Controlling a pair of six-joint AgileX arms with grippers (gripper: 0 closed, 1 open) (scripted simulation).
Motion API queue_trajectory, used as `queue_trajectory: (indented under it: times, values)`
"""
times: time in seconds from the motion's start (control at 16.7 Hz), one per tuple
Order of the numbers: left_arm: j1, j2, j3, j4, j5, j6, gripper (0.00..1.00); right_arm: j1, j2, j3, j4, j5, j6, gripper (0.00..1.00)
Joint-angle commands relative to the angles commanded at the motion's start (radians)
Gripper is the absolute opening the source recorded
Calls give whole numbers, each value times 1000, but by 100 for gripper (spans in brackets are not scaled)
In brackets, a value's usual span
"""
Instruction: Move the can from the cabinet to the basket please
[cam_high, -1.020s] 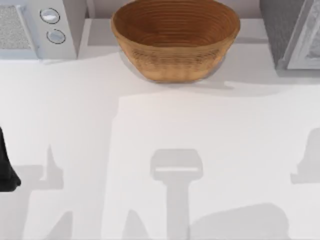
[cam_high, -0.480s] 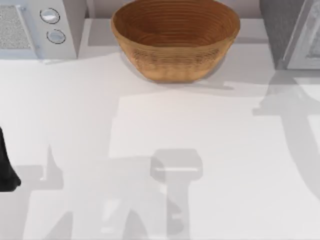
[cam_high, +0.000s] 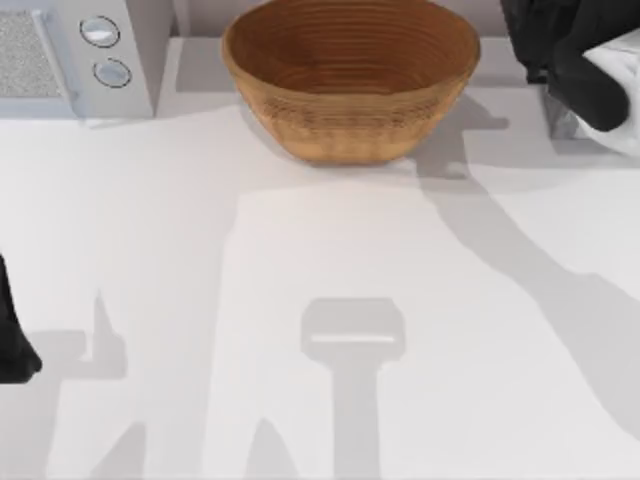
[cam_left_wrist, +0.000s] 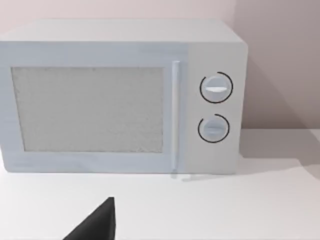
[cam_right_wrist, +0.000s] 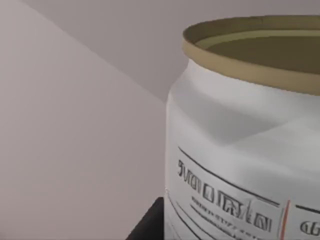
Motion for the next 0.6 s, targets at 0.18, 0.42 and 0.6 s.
queue_trajectory:
  times: [0.18,0.42,0.6]
  values:
    - [0,0,0,0,0,0,100,68,240,170,58,69,3,0]
    - [0,0,0,0,0,0,100,123,423,308,107,124,6,0]
    - [0,0,0,0,0,0,100,131,451,329,115,133,7,0]
